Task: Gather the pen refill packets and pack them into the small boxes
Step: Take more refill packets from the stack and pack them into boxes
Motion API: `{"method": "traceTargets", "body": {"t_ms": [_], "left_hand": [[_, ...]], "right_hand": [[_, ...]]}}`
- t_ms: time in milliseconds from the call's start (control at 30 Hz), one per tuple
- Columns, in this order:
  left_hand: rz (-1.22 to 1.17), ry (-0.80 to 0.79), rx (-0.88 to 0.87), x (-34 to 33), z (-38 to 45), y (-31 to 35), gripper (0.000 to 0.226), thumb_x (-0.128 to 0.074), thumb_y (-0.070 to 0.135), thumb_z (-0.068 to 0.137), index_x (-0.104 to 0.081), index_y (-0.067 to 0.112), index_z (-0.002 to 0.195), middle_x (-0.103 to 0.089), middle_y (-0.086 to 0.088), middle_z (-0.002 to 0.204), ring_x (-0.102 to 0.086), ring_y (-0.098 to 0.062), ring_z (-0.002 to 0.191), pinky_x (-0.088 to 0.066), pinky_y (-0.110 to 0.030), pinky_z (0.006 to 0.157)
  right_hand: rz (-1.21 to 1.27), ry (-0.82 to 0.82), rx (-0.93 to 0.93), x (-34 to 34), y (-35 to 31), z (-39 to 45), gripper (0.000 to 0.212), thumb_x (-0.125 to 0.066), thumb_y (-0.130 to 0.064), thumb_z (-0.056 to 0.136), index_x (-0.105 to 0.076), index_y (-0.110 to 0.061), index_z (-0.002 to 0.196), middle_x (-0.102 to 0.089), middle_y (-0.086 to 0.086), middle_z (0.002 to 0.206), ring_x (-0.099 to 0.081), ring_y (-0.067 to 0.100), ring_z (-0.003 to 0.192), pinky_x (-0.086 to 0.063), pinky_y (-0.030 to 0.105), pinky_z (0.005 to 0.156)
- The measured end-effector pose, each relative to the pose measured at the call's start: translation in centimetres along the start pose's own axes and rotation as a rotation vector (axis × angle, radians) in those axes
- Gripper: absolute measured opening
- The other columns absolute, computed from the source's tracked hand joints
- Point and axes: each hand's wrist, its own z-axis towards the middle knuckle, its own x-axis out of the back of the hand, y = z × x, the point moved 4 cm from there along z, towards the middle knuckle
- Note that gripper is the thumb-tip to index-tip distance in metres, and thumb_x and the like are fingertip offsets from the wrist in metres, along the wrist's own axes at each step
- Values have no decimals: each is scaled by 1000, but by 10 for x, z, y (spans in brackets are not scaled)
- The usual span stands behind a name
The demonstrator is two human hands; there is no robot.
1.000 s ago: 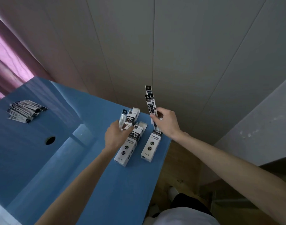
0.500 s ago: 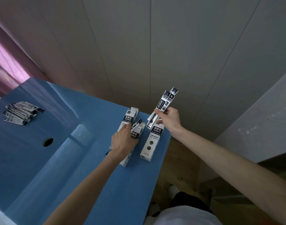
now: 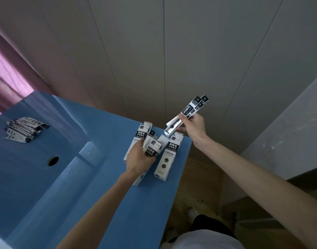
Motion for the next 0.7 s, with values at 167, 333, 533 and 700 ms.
{"method": "traceTargets", "body": {"t_ms": [167, 333, 533, 700], "left_hand": [[-246, 137, -94, 21, -30, 6, 43, -82, 21, 71, -60, 34, 106, -56, 14, 104, -60, -4, 93, -54, -31, 78], [-396, 200, -115, 30, -49, 5, 48, -75, 25, 69, -58, 45, 109, -66, 8, 110, -66, -9, 99, -58, -34, 81], [-472, 185, -105, 28, -53, -1, 52, -77, -1, 78, -64, 21, 124, -75, 12, 111, -71, -10, 104, -60, -48, 89], [-487, 216, -94, 26, -56, 5, 51, -83, 7, 78, -64, 26, 122, -74, 16, 110, -71, -7, 101, -61, -46, 86]], "right_hand": [[124, -176, 60, -3, -36, -22, 18, -67, -14, 99, -62, -1, 110, -78, 12, 94, -77, 31, 85, -65, 35, 69], [89, -312, 193, -13, -64, -47, 30, -70, -18, 97, -62, 3, 116, -75, 21, 105, -74, 41, 90, -65, 39, 71], [114, -414, 326, -27, -75, -72, 15, -65, -8, 99, -65, -2, 113, -76, 14, 104, -76, 32, 89, -64, 31, 68], [104, -396, 330, -33, -66, -76, 15, -67, -12, 98, -67, -4, 111, -75, 16, 104, -74, 33, 91, -64, 32, 69]]}}
